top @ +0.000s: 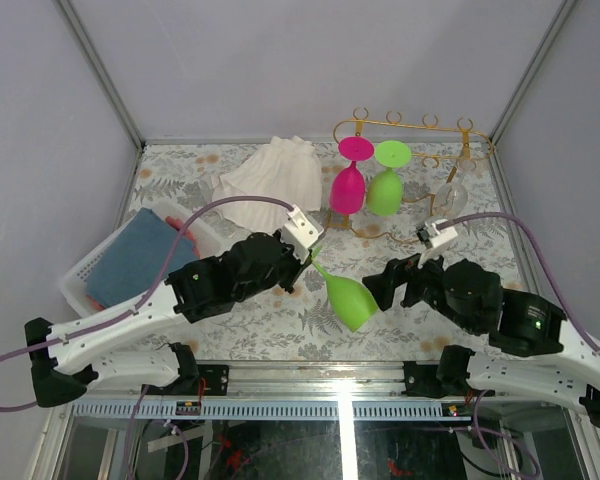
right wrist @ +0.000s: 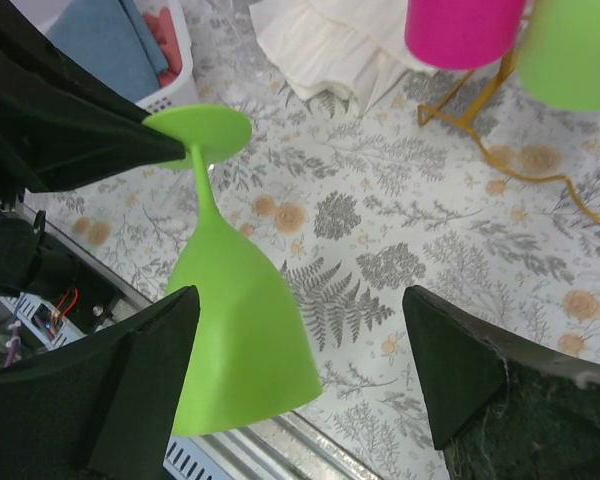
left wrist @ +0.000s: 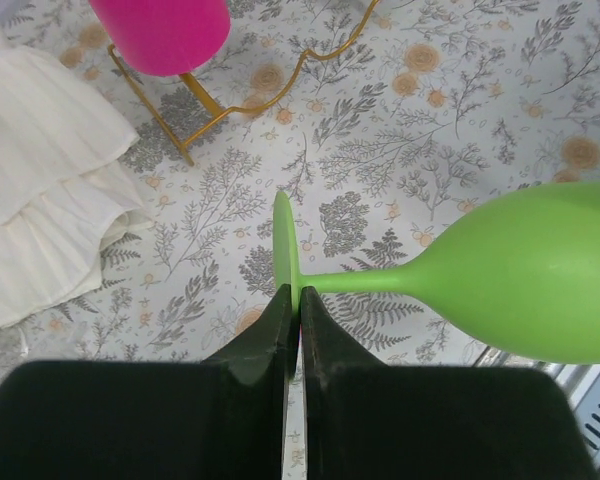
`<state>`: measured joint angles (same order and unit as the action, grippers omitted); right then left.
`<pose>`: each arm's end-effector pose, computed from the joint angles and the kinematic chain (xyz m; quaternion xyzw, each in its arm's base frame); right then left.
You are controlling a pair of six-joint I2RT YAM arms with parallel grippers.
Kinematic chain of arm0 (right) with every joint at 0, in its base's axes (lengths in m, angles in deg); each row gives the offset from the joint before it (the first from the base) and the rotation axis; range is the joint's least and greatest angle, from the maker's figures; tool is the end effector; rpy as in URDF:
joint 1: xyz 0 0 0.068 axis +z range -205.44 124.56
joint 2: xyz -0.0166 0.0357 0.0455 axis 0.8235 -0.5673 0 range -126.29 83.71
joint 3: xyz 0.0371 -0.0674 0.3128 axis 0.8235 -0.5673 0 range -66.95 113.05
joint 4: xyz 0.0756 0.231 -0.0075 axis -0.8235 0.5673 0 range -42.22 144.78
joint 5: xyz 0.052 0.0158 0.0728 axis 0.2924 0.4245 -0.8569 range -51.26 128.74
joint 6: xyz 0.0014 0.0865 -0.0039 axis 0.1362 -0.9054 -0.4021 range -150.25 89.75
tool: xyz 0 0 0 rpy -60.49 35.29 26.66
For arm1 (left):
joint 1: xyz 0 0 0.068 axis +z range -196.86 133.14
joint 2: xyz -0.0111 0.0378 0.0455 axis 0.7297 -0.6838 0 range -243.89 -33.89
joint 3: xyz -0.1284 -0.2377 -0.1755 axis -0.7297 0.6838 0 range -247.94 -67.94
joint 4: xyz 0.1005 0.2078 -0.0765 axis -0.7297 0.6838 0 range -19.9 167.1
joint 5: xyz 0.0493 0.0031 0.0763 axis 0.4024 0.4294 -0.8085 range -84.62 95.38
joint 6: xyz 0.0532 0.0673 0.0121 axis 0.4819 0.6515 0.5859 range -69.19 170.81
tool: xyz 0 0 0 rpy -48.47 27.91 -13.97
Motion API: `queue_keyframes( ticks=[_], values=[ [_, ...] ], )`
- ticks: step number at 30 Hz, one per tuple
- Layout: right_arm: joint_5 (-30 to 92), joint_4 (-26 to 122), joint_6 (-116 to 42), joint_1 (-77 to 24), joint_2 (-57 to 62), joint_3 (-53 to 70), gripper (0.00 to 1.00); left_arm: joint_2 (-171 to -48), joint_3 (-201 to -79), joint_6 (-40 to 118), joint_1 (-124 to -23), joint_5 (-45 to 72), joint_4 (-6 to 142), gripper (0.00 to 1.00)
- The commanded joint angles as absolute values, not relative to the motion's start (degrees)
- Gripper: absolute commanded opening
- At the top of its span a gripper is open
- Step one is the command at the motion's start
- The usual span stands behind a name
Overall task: Place the wine glass upside down on the wine glass rack
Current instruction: Pick up the wine glass at the center of the board, then turn the wine glass upside down at the wine rack.
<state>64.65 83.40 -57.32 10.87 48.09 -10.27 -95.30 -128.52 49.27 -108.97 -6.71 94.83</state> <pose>0.0672 0.0701 0.3979 -0.1296 0.7721 0.3123 0.5380 0.1217 -0.1957 0.3823 0.3758 0.7548 -0.2038 0.4975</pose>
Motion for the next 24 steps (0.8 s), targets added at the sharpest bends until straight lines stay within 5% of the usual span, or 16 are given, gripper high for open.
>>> queue_keyframes(
  ticks=[1,11,24],
  values=[
    [59.9,85.2,-62.7,10.8,44.0,-7.8,0.88,-95.7,-131.7,55.0,-112.0,-11.9,94.4,0.0],
    [46.8,75.1,-64.8,7.6,36.6,-10.0,0.8,-96.4,-133.2,59.8,-118.8,-13.3,94.1,0.0],
    [31.8,69.1,-64.5,1.4,34.6,-14.5,0.59,-96.9,-134.1,62.6,-123.1,-15.4,94.5,0.0]
  ],
)
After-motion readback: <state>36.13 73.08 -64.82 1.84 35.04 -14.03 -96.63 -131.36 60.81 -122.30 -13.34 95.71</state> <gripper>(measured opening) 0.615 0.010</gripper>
